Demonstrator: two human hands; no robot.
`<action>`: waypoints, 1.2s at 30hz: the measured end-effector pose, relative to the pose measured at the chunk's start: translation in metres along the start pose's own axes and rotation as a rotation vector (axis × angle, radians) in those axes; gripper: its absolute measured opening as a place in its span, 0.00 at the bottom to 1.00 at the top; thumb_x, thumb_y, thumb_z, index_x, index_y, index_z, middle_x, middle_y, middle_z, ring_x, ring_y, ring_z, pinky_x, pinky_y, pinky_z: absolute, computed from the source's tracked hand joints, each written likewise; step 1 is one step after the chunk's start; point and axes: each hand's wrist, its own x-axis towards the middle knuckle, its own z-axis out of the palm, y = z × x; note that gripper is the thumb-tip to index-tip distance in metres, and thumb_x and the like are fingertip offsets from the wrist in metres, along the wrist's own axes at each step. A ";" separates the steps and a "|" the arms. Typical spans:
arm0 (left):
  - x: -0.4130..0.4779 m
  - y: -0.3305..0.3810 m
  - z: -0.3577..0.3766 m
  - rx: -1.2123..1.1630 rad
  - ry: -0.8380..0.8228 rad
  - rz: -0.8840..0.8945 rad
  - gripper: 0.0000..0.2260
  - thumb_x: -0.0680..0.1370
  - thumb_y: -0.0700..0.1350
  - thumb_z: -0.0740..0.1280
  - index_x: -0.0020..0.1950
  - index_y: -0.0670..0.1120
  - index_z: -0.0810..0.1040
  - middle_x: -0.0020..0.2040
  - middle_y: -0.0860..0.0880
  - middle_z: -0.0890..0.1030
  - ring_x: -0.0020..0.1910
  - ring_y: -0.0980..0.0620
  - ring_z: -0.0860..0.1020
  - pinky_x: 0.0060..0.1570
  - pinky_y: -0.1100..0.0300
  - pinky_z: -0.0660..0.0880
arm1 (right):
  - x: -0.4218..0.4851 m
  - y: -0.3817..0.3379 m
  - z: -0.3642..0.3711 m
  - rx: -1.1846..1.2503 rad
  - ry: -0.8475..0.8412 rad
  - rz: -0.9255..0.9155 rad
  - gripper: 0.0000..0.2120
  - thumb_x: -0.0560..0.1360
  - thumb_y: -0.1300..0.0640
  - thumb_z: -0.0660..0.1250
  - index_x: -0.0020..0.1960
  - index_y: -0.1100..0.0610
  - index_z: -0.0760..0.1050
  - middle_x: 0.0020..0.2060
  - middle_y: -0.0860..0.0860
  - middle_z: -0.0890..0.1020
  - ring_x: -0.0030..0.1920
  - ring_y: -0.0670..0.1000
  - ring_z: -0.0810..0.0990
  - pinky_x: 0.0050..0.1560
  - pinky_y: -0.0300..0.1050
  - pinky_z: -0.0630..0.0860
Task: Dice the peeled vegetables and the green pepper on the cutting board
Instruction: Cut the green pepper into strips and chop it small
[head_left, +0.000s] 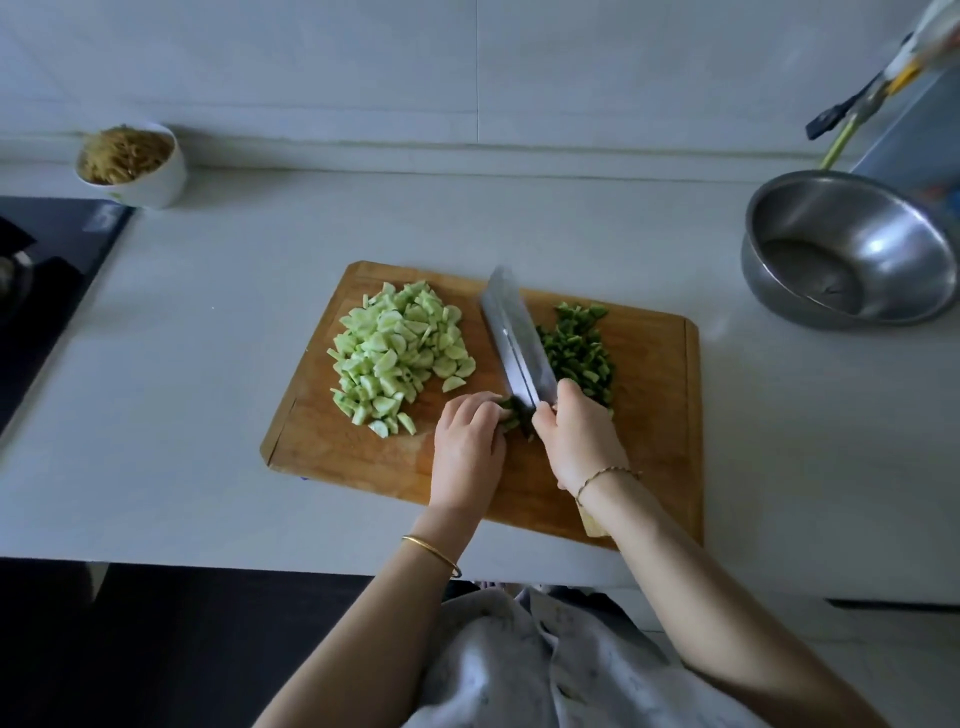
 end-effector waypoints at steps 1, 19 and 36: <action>-0.002 0.000 0.000 0.007 0.000 -0.017 0.10 0.68 0.30 0.69 0.45 0.42 0.80 0.53 0.48 0.81 0.56 0.46 0.76 0.57 0.54 0.68 | 0.001 0.002 -0.001 0.090 -0.004 0.033 0.08 0.82 0.53 0.55 0.47 0.57 0.66 0.38 0.53 0.75 0.33 0.54 0.77 0.33 0.51 0.80; 0.017 -0.013 0.002 -0.015 -0.083 0.049 0.11 0.67 0.26 0.67 0.45 0.38 0.71 0.49 0.41 0.75 0.48 0.42 0.72 0.53 0.65 0.61 | -0.019 -0.004 0.002 -0.109 -0.003 -0.011 0.09 0.82 0.54 0.54 0.44 0.56 0.64 0.33 0.49 0.71 0.31 0.51 0.72 0.30 0.45 0.67; 0.012 -0.010 -0.002 0.022 -0.043 0.065 0.13 0.69 0.38 0.74 0.49 0.41 0.75 0.57 0.44 0.77 0.58 0.44 0.72 0.59 0.50 0.68 | -0.021 0.001 -0.010 0.057 0.022 0.000 0.09 0.82 0.53 0.55 0.49 0.58 0.67 0.37 0.57 0.78 0.31 0.54 0.75 0.37 0.60 0.80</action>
